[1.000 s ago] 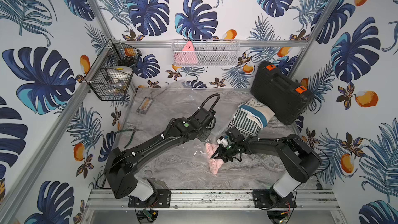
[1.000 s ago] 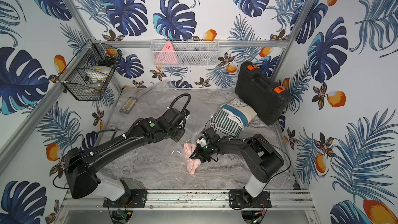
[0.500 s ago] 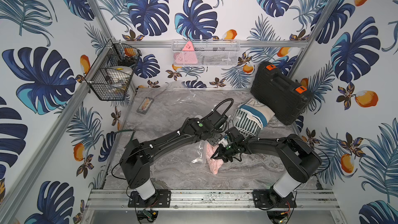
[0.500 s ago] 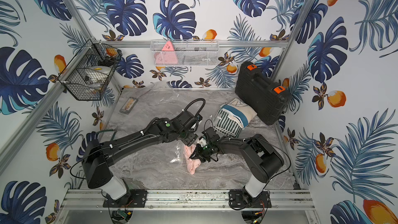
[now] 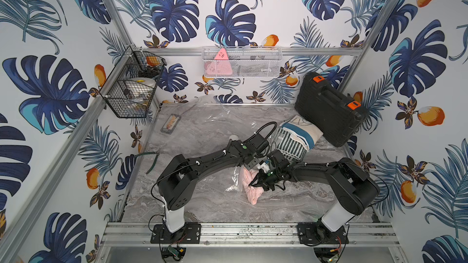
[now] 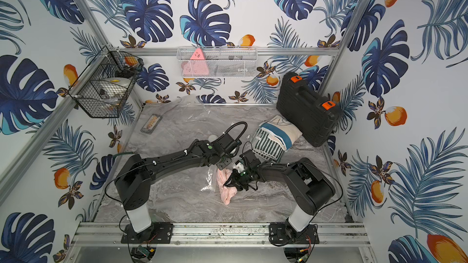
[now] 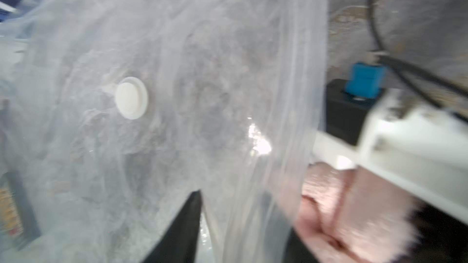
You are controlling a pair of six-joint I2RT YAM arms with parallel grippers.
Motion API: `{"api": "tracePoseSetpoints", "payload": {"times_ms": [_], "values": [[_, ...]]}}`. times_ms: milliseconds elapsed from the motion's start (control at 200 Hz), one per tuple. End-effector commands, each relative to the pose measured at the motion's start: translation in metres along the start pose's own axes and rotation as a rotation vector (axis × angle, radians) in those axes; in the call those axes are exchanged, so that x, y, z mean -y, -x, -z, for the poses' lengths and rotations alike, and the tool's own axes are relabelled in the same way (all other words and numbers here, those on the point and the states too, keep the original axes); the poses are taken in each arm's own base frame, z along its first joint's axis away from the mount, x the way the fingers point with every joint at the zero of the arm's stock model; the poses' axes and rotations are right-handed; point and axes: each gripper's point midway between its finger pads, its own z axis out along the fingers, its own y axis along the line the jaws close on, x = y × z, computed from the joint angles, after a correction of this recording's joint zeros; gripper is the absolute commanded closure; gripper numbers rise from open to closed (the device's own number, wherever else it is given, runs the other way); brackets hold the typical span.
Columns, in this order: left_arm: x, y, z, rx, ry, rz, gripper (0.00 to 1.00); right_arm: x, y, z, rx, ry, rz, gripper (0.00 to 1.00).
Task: Place the folded towel into the vacuum bag
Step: Open the vacuum bag at the center of the board.
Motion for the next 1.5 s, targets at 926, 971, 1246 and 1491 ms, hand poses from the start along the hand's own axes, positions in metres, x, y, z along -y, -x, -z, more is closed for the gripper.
{"api": "tracePoseSetpoints", "payload": {"times_ms": [926,971,1246,1491], "values": [[0.056,0.038,0.082,0.250,-0.371,0.078,1.00,-0.060,0.036,0.072,0.268,-0.153,0.085,1.00],[0.054,0.034,0.083,0.246,-0.361,0.077,1.00,-0.068,0.041,0.080,0.281,-0.146,0.091,1.00],[0.061,0.034,0.092,0.266,-0.409,0.061,1.00,-0.090,0.052,0.099,0.295,-0.061,0.078,1.00],[0.047,0.024,0.122,0.316,-0.392,0.048,1.00,-0.013,0.098,0.095,0.358,-0.116,-0.175,1.00]]}}
